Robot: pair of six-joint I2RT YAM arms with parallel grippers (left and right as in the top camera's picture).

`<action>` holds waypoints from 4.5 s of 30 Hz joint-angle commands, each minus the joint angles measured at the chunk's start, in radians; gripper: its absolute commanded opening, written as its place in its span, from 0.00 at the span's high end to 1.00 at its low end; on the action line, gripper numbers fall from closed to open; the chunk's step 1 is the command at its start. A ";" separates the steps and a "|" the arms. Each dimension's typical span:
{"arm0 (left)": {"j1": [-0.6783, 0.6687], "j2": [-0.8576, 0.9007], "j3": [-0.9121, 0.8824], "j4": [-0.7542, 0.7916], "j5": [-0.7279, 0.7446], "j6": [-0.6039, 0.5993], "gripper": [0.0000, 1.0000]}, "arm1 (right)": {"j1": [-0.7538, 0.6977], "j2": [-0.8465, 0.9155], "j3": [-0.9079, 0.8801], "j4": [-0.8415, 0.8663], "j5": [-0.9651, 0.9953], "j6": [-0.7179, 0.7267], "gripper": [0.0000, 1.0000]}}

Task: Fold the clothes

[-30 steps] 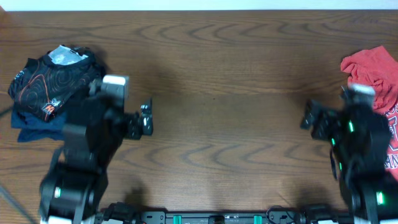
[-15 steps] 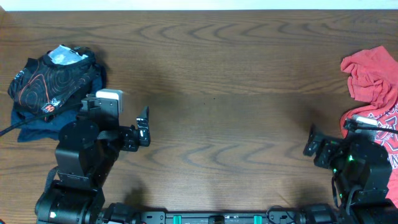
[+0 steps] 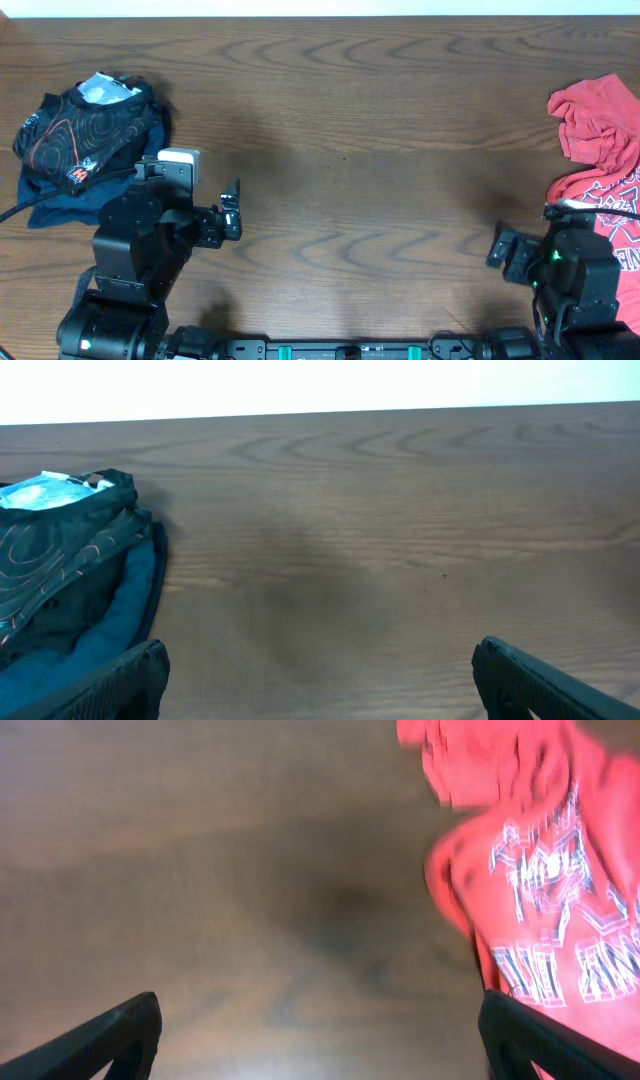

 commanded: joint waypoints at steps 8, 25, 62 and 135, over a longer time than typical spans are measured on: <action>0.002 0.003 -0.005 -0.003 -0.008 -0.012 0.02 | -0.042 -0.304 -0.229 0.330 -0.119 -0.200 0.01; 0.002 0.003 -0.005 -0.003 -0.008 -0.012 0.02 | -0.042 -0.519 -0.710 1.004 -0.196 -0.223 0.01; 0.002 0.004 -0.005 -0.003 -0.008 -0.012 0.02 | -0.045 -0.519 -0.819 0.959 -0.323 -0.304 0.01; 0.220 -0.702 -1.010 0.690 -0.037 0.060 0.02 | -0.045 -0.519 -0.819 0.959 -0.323 -0.304 0.01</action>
